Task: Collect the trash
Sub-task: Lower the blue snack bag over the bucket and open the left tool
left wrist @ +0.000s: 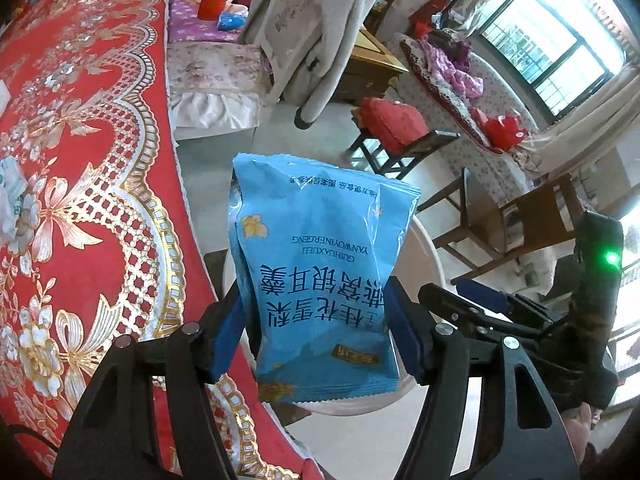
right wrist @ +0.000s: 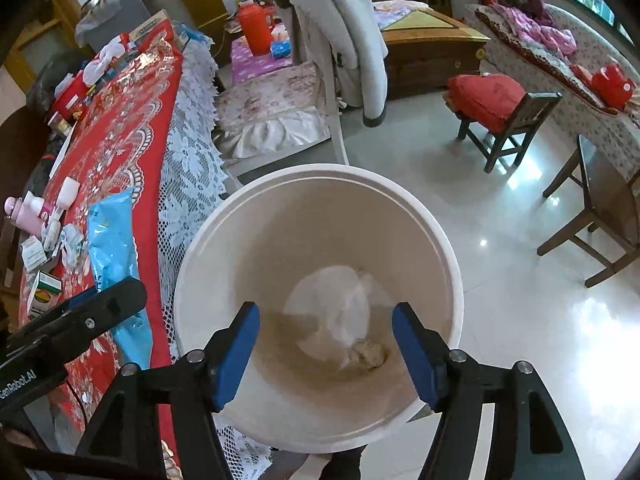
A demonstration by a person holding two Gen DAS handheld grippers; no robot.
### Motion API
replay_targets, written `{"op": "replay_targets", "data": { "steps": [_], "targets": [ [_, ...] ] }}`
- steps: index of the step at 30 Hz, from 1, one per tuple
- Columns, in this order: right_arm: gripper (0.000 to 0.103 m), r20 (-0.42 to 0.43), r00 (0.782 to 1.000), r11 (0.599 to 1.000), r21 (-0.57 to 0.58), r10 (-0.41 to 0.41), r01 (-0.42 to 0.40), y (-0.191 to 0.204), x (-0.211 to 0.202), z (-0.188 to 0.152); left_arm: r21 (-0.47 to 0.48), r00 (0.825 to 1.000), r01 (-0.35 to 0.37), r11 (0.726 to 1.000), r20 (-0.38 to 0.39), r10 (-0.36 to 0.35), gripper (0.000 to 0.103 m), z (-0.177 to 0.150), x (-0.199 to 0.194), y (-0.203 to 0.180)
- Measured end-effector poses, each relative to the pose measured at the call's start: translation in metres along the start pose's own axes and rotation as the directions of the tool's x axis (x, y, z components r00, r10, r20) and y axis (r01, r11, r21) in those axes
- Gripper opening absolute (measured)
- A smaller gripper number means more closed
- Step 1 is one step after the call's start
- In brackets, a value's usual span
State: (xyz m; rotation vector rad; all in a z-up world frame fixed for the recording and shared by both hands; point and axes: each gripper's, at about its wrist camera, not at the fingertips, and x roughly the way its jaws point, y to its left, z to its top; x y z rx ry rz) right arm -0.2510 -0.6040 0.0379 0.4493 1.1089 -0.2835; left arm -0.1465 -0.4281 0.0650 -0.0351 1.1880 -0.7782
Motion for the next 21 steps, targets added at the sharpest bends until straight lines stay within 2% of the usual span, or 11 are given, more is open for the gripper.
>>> {"op": "replay_targets", "data": {
  "steps": [4,6,9,15,21],
  "targets": [
    [0.067,0.010,1.000,1.000,0.015,-0.002,0.002,-0.005,-0.004,0.001,0.006,0.999,0.039,0.999,-0.001,-0.039,0.068,-0.001,-0.003,0.004],
    [0.067,0.015,1.000,1.000,0.022,-0.004,0.004,-0.007,-0.006,0.001,0.007,0.998,0.055,0.998,-0.007,-0.055,0.078,0.000,-0.002,0.004],
    [0.067,0.018,1.000,1.000,0.028,-0.005,0.004,-0.009,-0.007,0.002,0.021,0.998,0.063,0.998,-0.008,-0.063,0.081,-0.001,-0.001,0.000],
    [0.067,0.026,1.000,0.999,0.037,-0.009,0.008,-0.013,-0.011,0.001,0.035,1.000,0.000,0.999,-0.006,0.000,0.081,-0.001,-0.002,-0.005],
    [0.067,0.028,1.000,1.000,0.017,0.002,-0.003,-0.005,-0.011,0.002,0.044,0.992,-0.123,0.991,0.023,0.122,0.081,-0.007,-0.010,0.002]
  ]
}}
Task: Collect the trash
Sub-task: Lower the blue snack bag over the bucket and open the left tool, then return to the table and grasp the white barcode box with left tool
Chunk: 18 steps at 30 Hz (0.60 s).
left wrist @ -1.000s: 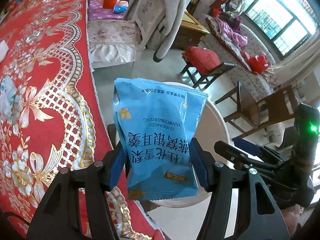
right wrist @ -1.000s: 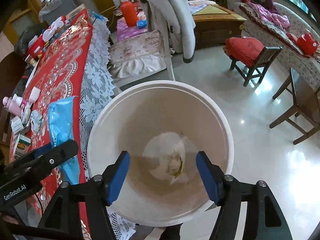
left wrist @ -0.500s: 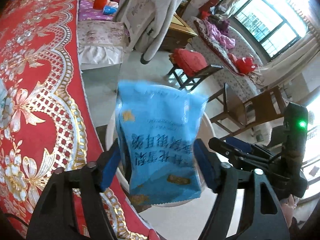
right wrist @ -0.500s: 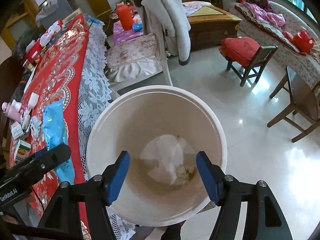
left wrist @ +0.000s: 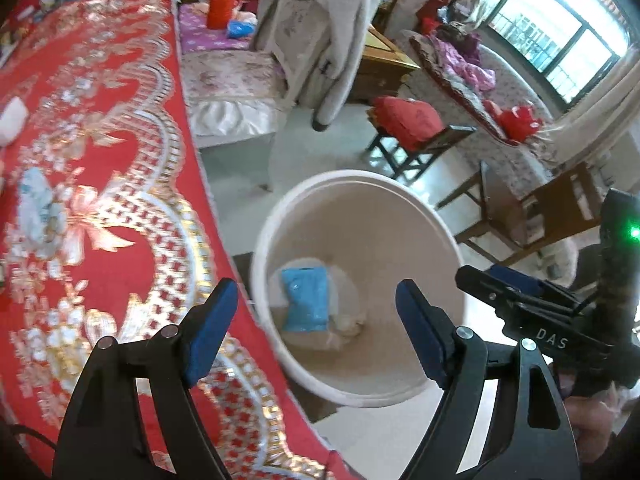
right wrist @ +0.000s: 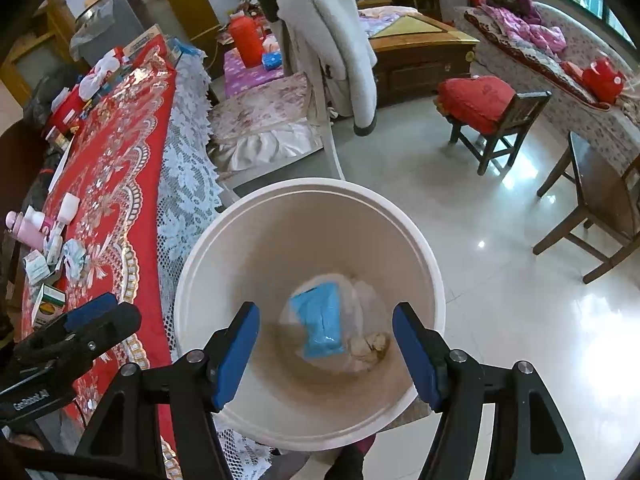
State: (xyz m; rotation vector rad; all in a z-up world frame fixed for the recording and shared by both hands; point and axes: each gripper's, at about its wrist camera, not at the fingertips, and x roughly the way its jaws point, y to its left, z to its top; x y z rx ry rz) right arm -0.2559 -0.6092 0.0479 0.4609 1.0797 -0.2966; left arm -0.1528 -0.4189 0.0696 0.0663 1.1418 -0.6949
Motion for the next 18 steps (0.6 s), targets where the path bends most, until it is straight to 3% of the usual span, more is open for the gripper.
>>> {"op": "replay_targets", "data": {
  "steps": [5,10,18],
  "targets": [
    [0.067,0.002,1.000,0.999,-0.043,0.012,-0.012,0.018,0.000,0.001,0.002,0.995,-0.084,0.996,0.044,0.084,0.081,-0.005,-0.014,0.010],
    [0.067,0.015,1.000,0.995,-0.098,0.025,-0.023,0.044,-0.001,0.003,-0.012,0.978,-0.186,0.982,0.092,0.186,0.081,-0.011,-0.030,0.028],
    [0.067,0.035,0.996,0.975,-0.210,0.079,-0.070,0.107,-0.003,0.003,-0.118,0.964,-0.230,0.966,0.112,0.243,0.081,-0.021,-0.063,0.082]
  ]
}}
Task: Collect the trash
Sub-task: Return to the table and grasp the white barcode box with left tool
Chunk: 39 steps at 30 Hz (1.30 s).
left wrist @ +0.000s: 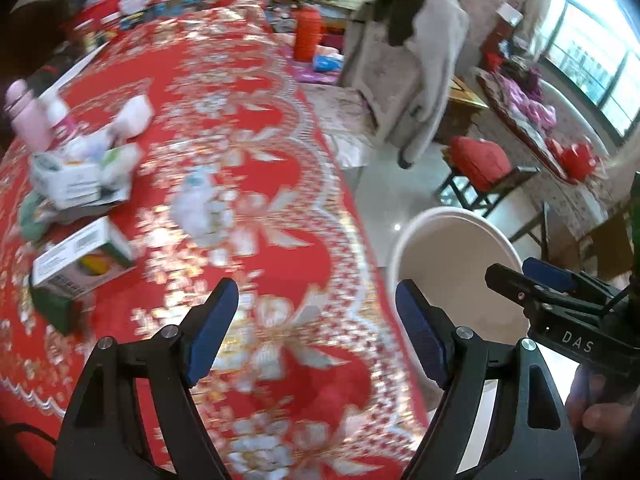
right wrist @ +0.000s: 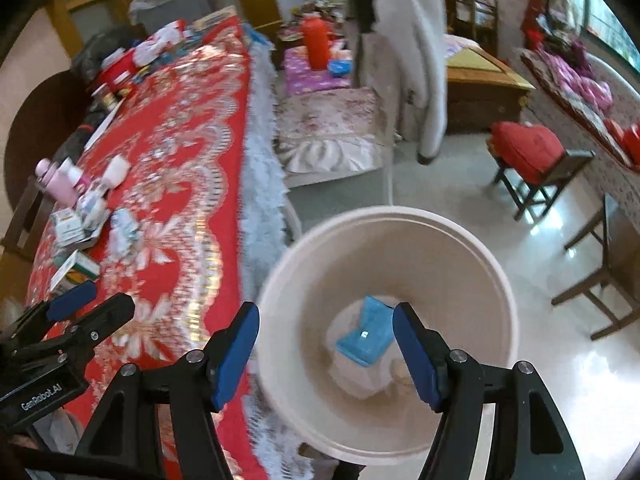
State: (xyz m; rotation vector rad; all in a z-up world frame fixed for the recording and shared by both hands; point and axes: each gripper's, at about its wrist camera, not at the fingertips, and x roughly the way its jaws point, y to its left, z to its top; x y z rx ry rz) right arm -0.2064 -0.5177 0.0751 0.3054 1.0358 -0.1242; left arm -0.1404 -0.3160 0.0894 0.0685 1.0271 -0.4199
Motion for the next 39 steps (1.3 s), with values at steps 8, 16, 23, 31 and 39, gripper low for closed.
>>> {"op": "replay_targets", "data": {
  "steps": [8,16,23,31,39],
  "targets": [
    [0.067,-0.008,0.997,0.992,-0.103,0.070,-0.071,0.069,0.012,0.010,-0.091,0.996,-0.085,0.992,0.030,0.088,0.081,-0.011,-0.030,0.066],
    [0.069,-0.029,0.992,0.973,-0.192,0.124,-0.127,0.134,0.027,0.015,-0.199,0.985,-0.160,0.967,0.036,0.170,0.081,-0.029,-0.053,0.140],
    [0.070,-0.053,0.987,0.953,-0.260,0.149,-0.157,0.181,0.040,0.019,-0.270,0.974,-0.211,0.939,0.022,0.225,0.080,-0.041,-0.065,0.194],
    [0.070,-0.085,0.984,0.945,-0.278,0.154,-0.172,0.207,0.052,0.020,-0.293,0.965,-0.250,0.923,0.004,0.263,0.081,-0.041,-0.062,0.239],
    [0.070,-0.093,0.987,0.958,-0.247,0.129,-0.149,0.202,0.055,0.018,-0.253,0.957,-0.285,0.925,-0.023,0.289,0.080,-0.012,-0.036,0.262]
  ]
}}
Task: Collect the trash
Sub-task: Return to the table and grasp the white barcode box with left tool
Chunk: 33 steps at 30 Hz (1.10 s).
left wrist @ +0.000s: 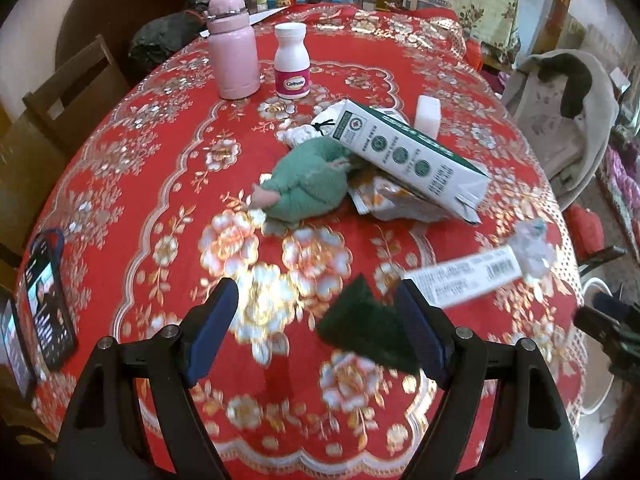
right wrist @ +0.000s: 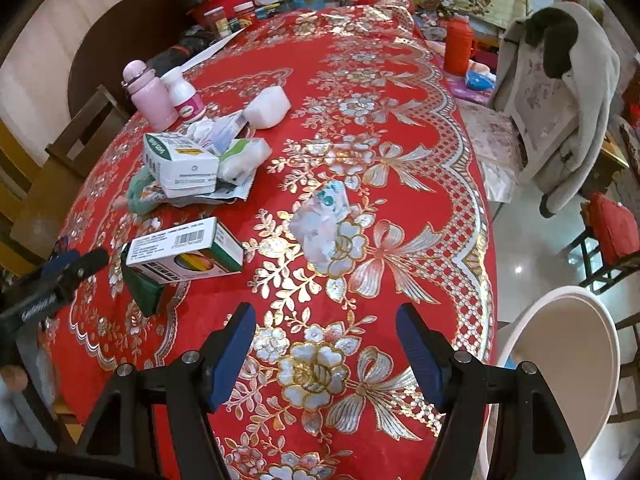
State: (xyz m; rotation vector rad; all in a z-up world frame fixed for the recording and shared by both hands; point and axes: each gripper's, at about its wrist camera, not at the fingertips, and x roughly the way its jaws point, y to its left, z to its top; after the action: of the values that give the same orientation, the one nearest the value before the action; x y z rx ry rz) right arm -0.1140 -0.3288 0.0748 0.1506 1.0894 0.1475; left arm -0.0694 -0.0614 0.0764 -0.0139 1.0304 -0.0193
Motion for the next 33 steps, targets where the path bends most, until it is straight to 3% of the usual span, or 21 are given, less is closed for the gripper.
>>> {"op": "replay_targets", "data": {
  "steps": [7,11,16,22,26,28,33],
  "targets": [
    [0.071,0.001,1.000,0.997,0.066,-0.028,0.028,-0.016,-0.002,-0.004,0.062,0.996,0.083,0.995,-0.049,-0.080,0.080,0.004,0.012,-0.027],
    [0.071,0.002,0.999,0.994,0.100,-0.041,0.040,-0.026,-0.002,-0.004,0.120,0.978,0.190,0.974,-0.108,-0.178,0.080,-0.004,0.014,-0.063],
    [0.071,0.009,0.999,0.991,0.128,-0.043,0.041,-0.034,-0.003,-0.002,0.152,0.964,0.250,0.956,-0.135,-0.231,0.080,-0.009,0.012,-0.084],
    [0.071,0.004,0.999,0.992,0.119,-0.039,0.038,-0.035,-0.003,-0.002,0.085,0.967,0.245,0.966,-0.087,-0.238,0.079,0.005,0.003,-0.066],
    [0.071,0.008,0.999,0.992,0.119,-0.040,0.039,-0.036,-0.004,-0.002,0.074,0.970,0.228,0.971,-0.107,-0.220,0.079,0.006,0.010,-0.064],
    [0.071,0.013,0.999,0.992,0.123,-0.043,0.041,-0.039,-0.005,-0.003,0.069,0.958,0.263,0.962,-0.142,-0.251,0.079,0.000,0.015,-0.071],
    [0.071,0.012,0.998,0.989,0.141,-0.054,0.052,-0.048,-0.007,-0.004,0.075,0.901,0.411,0.908,-0.184,-0.393,0.079,-0.011,0.016,-0.100]
  ]
}}
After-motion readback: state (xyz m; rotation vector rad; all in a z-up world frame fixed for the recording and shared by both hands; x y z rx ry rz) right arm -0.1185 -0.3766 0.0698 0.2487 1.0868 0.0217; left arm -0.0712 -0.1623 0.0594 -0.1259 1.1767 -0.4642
